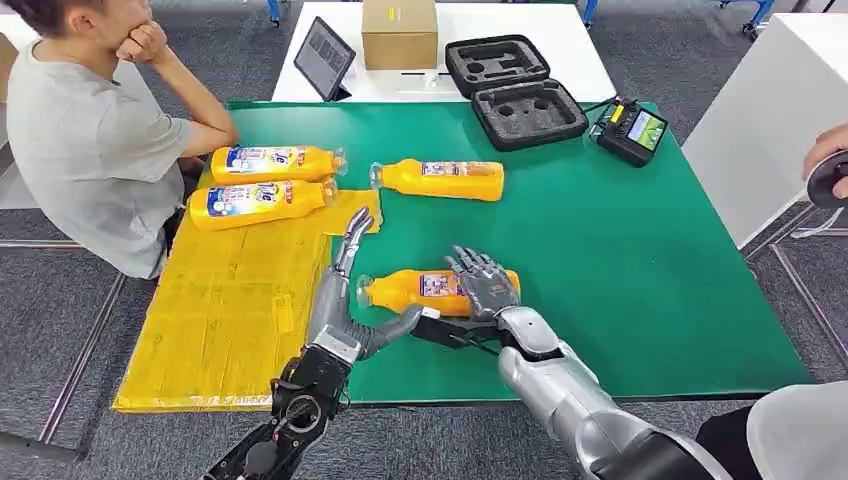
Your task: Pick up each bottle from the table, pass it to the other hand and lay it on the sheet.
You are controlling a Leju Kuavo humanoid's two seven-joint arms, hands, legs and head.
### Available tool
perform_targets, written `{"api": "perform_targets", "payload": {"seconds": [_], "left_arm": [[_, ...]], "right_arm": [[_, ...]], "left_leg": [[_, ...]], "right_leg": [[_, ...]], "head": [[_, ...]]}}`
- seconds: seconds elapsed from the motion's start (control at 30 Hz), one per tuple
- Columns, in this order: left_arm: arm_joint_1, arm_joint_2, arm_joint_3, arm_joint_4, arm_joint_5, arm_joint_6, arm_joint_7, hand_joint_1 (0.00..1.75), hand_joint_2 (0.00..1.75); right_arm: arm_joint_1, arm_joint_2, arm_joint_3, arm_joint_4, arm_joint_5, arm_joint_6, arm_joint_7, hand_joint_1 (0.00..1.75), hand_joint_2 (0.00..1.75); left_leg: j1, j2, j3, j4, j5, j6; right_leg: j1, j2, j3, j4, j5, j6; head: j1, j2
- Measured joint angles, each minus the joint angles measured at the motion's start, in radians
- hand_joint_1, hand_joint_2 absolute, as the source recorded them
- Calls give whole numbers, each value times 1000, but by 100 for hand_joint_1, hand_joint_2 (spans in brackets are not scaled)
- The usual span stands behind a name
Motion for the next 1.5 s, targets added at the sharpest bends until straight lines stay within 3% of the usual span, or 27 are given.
{"api": "perform_targets", "payload": {"seconds": [0.03, 0.07, 0.3, 0.6, 0.77, 1.03, 1.23, 1.5], "left_arm": [[-3, -2, 0, 2, 0, -1, 0, 0, 175], [-5, -2, 0, 3, 0, -3, 0, 0, 175], [-20, -7, 0, 20, -2, -4, 0, 0, 175], [-43, -26, -1, 47, 3, -5, 0, 0, 175], [-52, -32, -3, 55, 3, -5, 0, 0, 175], [-49, -39, 6, 35, 30, 59, 0, 0, 175], [-23, -89, 134, 12, 231, 40, 0, 0, 175], [3, -143, 273, 130, 356, 29, 1, 0, 175]], "right_arm": [[-2, 0, 0, 0, 0, 8, 2, 171, 175], [-3, 0, 0, 0, -2, 10, 5, 175, 175], [-22, -2, -2, 1, -31, 102, 16, 175, 175], [-44, -20, -92, 2, -173, 232, -124, 175, 175], [-42, -25, -128, 2, -195, 249, -150, 175, 175], [-16, -29, -260, 2, -457, 435, -392, 175, 175], [36, -8, -327, -25, -590, 424, -499, 175, 175], [188, 28, -324, -231, -746, 315, -510, 175, 175]], "left_leg": [[0, 0, 0, 0, 0, 0], [0, 0, 0, 0, 0, 0], [0, 0, 3, 0, 0, 0], [0, 0, 8, 0, 0, 0], [0, 1, 12, 0, -2, -1], [0, 4, 15, 0, -3, -2], [1, 4, 14, 0, -2, -2], [1, 1, 3, 0, -2, -2]], "right_leg": [[0, 0, 0, 0, 0, 0], [0, 0, 1, 0, 0, 0], [0, 0, 3, 0, 0, 0], [0, 0, 7, 0, 0, 0], [0, 1, 11, -1, 0, 0], [0, 6, 13, -1, 0, -1], [1, 5, 12, 0, 0, -1], [0, 3, 3, 0, 0, 0]], "head": [[0, 0], [0, 0], [0, 0], [0, 0], [0, 0], [0, 0], [0, 0], [0, 0]]}}
